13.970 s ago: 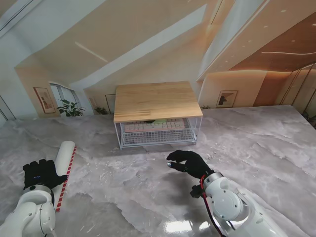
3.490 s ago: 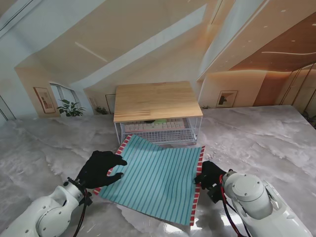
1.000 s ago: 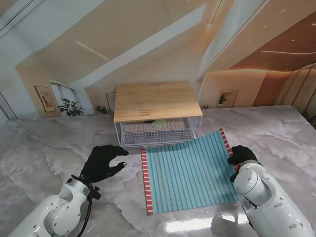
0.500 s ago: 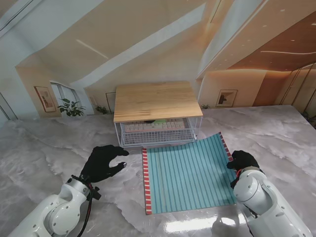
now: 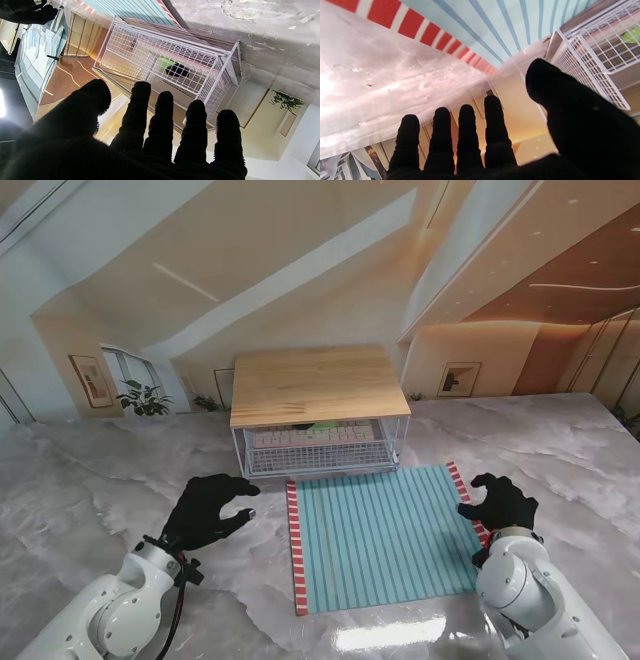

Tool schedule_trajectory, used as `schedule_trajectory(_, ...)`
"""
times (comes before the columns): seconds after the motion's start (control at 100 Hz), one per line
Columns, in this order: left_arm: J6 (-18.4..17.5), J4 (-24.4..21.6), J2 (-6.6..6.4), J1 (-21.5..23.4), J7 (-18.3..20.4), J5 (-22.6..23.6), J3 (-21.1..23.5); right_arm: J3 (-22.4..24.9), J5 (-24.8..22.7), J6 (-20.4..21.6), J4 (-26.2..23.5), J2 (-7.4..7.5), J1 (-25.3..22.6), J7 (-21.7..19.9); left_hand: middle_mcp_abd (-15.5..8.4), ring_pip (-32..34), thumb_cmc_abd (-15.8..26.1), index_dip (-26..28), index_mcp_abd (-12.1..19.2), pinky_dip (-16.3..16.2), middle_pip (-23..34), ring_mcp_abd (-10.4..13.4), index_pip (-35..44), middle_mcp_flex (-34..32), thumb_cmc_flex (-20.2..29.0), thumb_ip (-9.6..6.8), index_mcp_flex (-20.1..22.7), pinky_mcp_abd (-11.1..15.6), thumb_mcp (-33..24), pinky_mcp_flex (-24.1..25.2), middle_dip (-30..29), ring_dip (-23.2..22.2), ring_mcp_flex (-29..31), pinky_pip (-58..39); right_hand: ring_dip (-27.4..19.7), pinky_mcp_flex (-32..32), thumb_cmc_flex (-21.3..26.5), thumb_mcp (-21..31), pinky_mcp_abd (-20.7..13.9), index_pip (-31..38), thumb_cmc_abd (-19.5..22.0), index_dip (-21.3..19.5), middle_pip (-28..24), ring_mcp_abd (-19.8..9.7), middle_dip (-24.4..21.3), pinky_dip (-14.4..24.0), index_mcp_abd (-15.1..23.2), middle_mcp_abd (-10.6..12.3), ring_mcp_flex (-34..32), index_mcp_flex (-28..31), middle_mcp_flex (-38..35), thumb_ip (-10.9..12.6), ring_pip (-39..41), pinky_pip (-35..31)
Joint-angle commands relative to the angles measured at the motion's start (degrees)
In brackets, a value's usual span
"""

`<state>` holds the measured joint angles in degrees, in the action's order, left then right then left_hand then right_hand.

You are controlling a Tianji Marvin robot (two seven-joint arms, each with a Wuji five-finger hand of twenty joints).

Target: Unroll the mouse pad and set up the keyboard and mouse from the tabletop organizer

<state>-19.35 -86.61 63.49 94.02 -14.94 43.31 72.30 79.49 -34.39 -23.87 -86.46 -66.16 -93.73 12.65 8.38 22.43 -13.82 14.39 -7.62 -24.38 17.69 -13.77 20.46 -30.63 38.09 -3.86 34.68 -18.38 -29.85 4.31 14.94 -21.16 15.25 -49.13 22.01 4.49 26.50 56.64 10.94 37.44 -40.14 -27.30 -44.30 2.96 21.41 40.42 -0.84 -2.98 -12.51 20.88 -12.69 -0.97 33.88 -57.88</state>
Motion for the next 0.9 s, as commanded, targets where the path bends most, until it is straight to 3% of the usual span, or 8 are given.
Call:
schedule_trajectory(0.0,-0.3,0.1,0.35,0.3,0.4,0.1,0.0,0.1,-1.1,2.0,-1.0,-0.42,-1.2,1.0,-0.4,-0.6,-0.1,0.0,0.0,0.6,0.2,1.8,-0.3,0.1,-1.4,0.74,0.2,1.0,-0.5,0.8,0.4,0.2,-2.2,0.7,-1.4,1.4,-2.2,-0.6,-2.0,0.2,0.4,1.6,1.3,-2.7,-1.4,-2.2,1.0,1.9,3.1,-2.8,2.7,0.5,-1.6,6.5)
schedule_trajectory(0.13,-0.3,0.1,0.40,0.6,-0.1,0.3,0.2,0.7,-2.9,5.8,-1.8,-0.57,-2.4,4.1,-0.4,-0.6,-0.1,0.0,0.0,0.6,0.2,1.8,-0.3,0.0,-1.4,0.73,0.1,1.0,-0.5,0.8,0.4,0.2,-2.2,0.7,-2.8,2.3,-2.3,-0.3,-3.4,-0.2,0.2,3.6,5.1,-4.7,-3.0,-1.0,1.4,2.9,5.1,-3.8,2.6,0.4,-4.2,14.9)
schedule_trajectory(0.24,-0.3,0.1,0.42,0.8,-0.6,0.6,0.6,1.1,-5.1,9.9,-2.5,-0.37,-3.3,5.8,-0.3,-0.6,0.0,0.0,0.0,0.6,0.1,1.8,-0.4,0.1,-1.4,0.73,0.1,1.0,-0.4,0.8,0.4,0.2,-2.2,0.7,-4.0,2.3,-2.1,0.0,-4.6,-0.4,0.3,4.8,4.0,-5.7,-2.4,0.2,1.6,3.9,4.9,-4.5,2.6,0.4,-6.5,18.0)
schedule_trajectory(0.44,-0.3,-0.4,0.47,1.8,-1.6,1.3,1.8,0.8,-9.5,17.3,-3.9,0.56,-4.3,6.4,-0.1,-0.8,0.0,-0.1,-0.3,0.7,0.0,1.8,-0.6,0.4,-1.4,0.73,0.0,1.0,-0.3,0.9,0.3,0.3,-2.5,1.0,-5.4,1.1,-2.2,0.7,-7.5,-1.6,0.3,7.8,6.0,-8.1,-3.2,-2.0,1.7,6.2,4.4,-4.8,1.7,0.1,-9.6,21.9)
schedule_trajectory(0.55,-0.2,-0.8,0.51,2.4,-2.3,1.8,2.6,-0.1,-11.7,21.4,-4.4,1.19,-4.3,5.9,0.0,-0.8,0.0,-0.3,-0.5,0.8,0.0,1.8,-0.8,0.6,-1.4,0.75,-0.1,1.0,-0.2,0.8,0.3,0.3,-2.5,1.1,-5.2,0.0,-2.1,1.3,-8.9,-1.9,-0.2,9.6,8.0,-8.8,-3.8,-4.6,1.3,7.4,3.6,-5.4,0.4,-0.1,-9.3,21.3)
schedule_trajectory(0.57,-0.2,-0.8,0.52,2.5,-2.4,1.9,2.7,-0.3,-12.1,22.1,-4.4,1.30,-4.3,5.7,0.1,-0.8,0.0,-0.3,-0.5,0.8,0.0,1.8,-0.9,0.6,-1.4,0.74,-0.1,1.0,-0.2,0.8,0.3,0.3,-2.6,1.1,-5.2,0.2,-2.1,1.5,-9.1,-1.3,-0.3,11.5,8.4,-9.0,-3.5,-8.9,1.3,7.5,3.5,-5.4,0.2,-0.3,-9.6,19.2)
schedule_trajectory(0.6,-0.2,-0.9,0.52,2.7,-2.5,2.1,2.9,-0.7,-12.7,23.1,-4.4,1.46,-4.1,5.6,0.1,-0.8,0.1,-0.3,-0.6,0.8,-0.1,1.8,-1.0,0.7,-1.4,0.74,-0.1,1.0,-0.1,0.9,0.3,0.3,-2.7,1.2,-5.3,0.1,-2.2,1.8,-9.5,-1.0,-0.5,12.1,9.1,-9.2,-3.7,-10.5,1.4,7.9,3.3,-5.2,-0.2,-0.2,-9.8,18.5)
schedule_trajectory(0.89,0.3,-1.5,0.60,4.0,-3.7,2.8,4.8,-7.3,-17.1,28.8,-2.4,3.01,1.0,2.2,1.2,-1.1,0.3,-1.3,-1.6,1.3,-0.5,1.9,-2.8,1.6,-1.4,0.72,-0.6,1.4,0.5,0.8,0.1,0.5,-3.4,2.1,-6.0,-0.7,-2.7,2.9,-12.4,0.0,-0.5,14.2,11.6,-10.4,-4.6,-17.7,2.0,9.0,2.9,-6.2,-0.3,-0.5,-11.2,17.2)
